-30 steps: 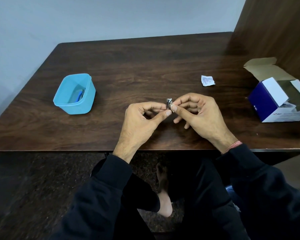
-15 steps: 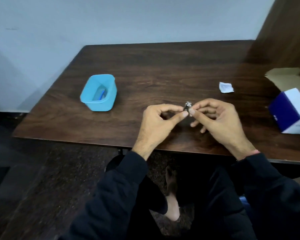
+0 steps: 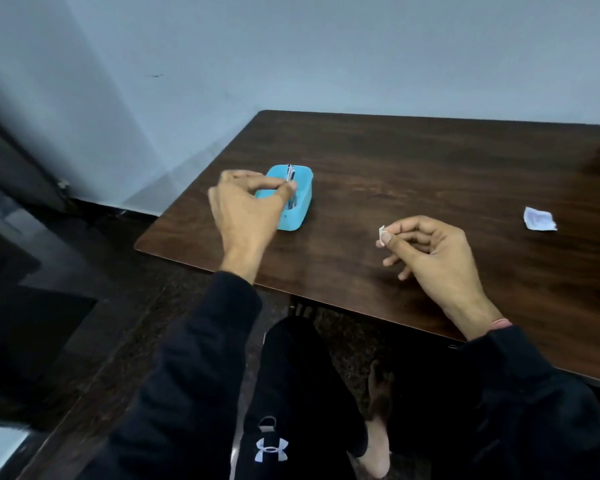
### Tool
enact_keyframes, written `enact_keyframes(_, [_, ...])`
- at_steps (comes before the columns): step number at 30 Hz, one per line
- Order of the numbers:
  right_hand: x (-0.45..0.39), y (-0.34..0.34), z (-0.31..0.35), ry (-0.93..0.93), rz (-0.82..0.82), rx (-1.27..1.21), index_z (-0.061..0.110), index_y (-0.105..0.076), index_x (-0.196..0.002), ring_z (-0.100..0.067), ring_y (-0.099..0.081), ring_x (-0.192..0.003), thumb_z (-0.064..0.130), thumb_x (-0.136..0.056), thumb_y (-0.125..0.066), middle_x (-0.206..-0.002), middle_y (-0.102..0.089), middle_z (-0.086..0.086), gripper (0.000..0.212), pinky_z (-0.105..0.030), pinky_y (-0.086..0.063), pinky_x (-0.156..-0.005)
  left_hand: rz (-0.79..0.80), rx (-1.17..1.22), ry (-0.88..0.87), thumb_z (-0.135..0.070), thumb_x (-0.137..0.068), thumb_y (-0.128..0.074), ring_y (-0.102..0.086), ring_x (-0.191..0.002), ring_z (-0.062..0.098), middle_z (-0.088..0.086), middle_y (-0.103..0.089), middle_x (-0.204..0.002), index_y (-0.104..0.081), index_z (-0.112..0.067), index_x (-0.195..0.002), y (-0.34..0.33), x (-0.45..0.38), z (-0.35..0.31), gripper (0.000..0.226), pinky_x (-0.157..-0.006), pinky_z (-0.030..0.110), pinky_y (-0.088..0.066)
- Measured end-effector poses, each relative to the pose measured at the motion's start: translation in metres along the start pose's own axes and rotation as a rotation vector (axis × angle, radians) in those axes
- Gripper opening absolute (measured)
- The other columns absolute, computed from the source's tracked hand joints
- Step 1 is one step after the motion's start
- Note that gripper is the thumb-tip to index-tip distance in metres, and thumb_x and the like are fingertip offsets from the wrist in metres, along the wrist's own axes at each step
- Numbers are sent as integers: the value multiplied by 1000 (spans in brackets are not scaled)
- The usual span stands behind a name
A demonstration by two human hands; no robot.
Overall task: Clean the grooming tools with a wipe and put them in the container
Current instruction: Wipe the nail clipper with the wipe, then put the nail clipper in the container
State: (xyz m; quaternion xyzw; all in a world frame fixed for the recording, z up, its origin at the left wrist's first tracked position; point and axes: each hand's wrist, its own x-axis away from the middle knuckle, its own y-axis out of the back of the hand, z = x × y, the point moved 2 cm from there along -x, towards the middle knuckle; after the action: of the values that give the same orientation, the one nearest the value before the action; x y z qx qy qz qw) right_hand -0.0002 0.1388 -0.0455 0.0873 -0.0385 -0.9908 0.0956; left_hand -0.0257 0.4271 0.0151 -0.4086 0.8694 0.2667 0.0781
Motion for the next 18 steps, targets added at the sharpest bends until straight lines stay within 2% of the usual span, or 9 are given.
enact_keyframes(3, [-7, -20, -4, -28, 11, -11, 19, -80, -98, -28, -81, -76, 21, -101, -83, -96, -85, -5, 5, -31, -56, -55, 32, -285, 13, -56, -76, -95, -64, -123, 18, -22, -75, -93, -88, -40, -79, 12, -39, 2, 18, -96, 37, -53])
enact_keyframes(5, [-7, -27, -7, -41, 9, 12, 20, -80, -97, -27, -82, -76, 22, -101, -84, -95, -85, -3, 5, -33, -56, -57, 97, -416, 30, -51, -78, -96, -57, -130, 22, -22, -75, -93, -87, -38, -78, 6, -53, 2, 15, -97, 46, -54])
enact_keyframes(7, [-5, -30, -9, -39, 16, 66, 22, -81, -96, -25, -82, -77, 23, -101, -84, -94, -84, 0, 6, -33, -57, -57, 163, -554, 54, -42, -81, -96, -48, -134, 25, -17, -73, -102, -88, -33, -81, -4, -57, 1, 11, -102, 56, -54])
enact_keyframes(9, [-2, -28, -11, -37, 22, 91, 23, -81, -95, -23, -82, -76, 21, -100, -84, -94, -84, 1, 6, -30, -59, -58, 220, -691, 56, -39, -80, -93, -45, -136, 26, -9, -73, -114, -87, -30, -86, -15, -60, 2, 12, -104, 60, -51])
enact_keyframes(14, [-2, -24, -13, -46, -2, 93, 24, -81, -94, -22, -82, -75, 21, -100, -84, -92, -83, 0, 8, -28, -58, -57, 316, -851, 25, -44, -79, -90, -44, -138, 29, -2, -63, -127, -84, -22, -105, -32, -64, 4, 35, -106, 61, -47])
enact_keyframes(18, [-1, -27, -12, -45, -15, 102, 25, -81, -93, -20, -82, -75, 22, -99, -85, -92, -83, 2, 8, -29, -60, -57, 329, -976, -4, -46, -82, -86, -41, -143, 33, 1, -58, -136, -80, -17, -118, -39, -63, -2, 46, -104, 59, -43])
